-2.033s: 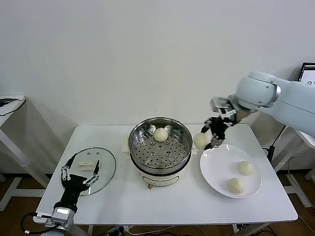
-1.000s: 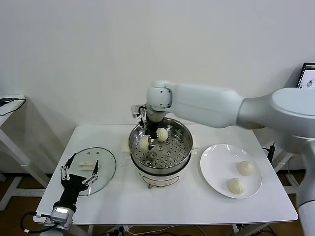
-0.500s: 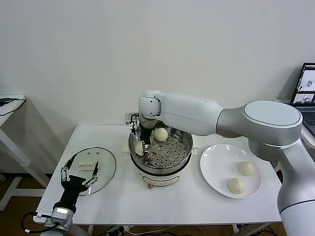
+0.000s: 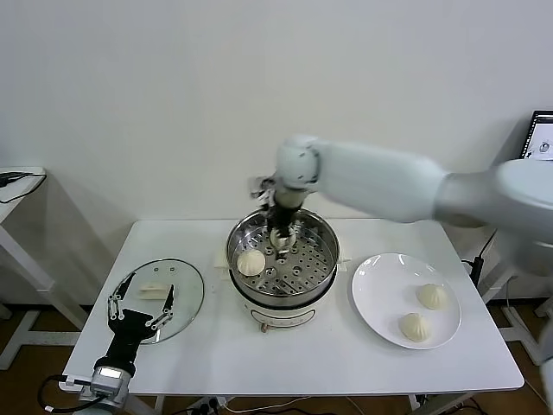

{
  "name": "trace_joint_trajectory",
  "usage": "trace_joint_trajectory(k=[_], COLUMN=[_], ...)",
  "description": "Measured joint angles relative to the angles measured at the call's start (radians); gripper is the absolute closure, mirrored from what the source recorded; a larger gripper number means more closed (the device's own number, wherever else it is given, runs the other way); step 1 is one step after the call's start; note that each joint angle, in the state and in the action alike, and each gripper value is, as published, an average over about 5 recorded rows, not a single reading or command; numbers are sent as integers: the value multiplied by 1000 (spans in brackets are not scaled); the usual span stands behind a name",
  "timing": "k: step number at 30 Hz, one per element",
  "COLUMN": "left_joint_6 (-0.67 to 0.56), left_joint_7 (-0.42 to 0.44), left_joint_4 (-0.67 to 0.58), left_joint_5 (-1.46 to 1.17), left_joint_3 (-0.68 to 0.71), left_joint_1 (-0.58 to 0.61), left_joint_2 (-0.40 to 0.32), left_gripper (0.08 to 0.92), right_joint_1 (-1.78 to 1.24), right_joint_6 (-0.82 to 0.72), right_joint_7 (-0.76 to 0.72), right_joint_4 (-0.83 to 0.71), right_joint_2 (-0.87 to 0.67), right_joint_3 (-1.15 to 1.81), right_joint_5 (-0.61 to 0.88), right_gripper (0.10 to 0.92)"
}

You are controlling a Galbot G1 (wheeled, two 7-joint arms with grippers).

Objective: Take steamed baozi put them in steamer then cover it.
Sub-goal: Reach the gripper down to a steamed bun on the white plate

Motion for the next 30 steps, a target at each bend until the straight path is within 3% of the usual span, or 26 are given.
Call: trace_joint_trajectory(k=[14, 30], left_joint_6=[4, -1], left_joint_7=[0, 0], left_joint_4=[-9, 13], left_joint_5=[6, 15], left_joint_3=[15, 26], left_joint_1=[0, 0], left_joint_2=[-7, -15], left_gripper=[177, 177], right_joint_1=[-127, -567], right_joint_6=[144, 227], right_joint_7=[-95, -129], right_joint_4=[182, 160], right_joint_2=[-478, -611], right_joint_3=[95, 419], right_joint_5=[-216, -483], right_gripper=[203, 203])
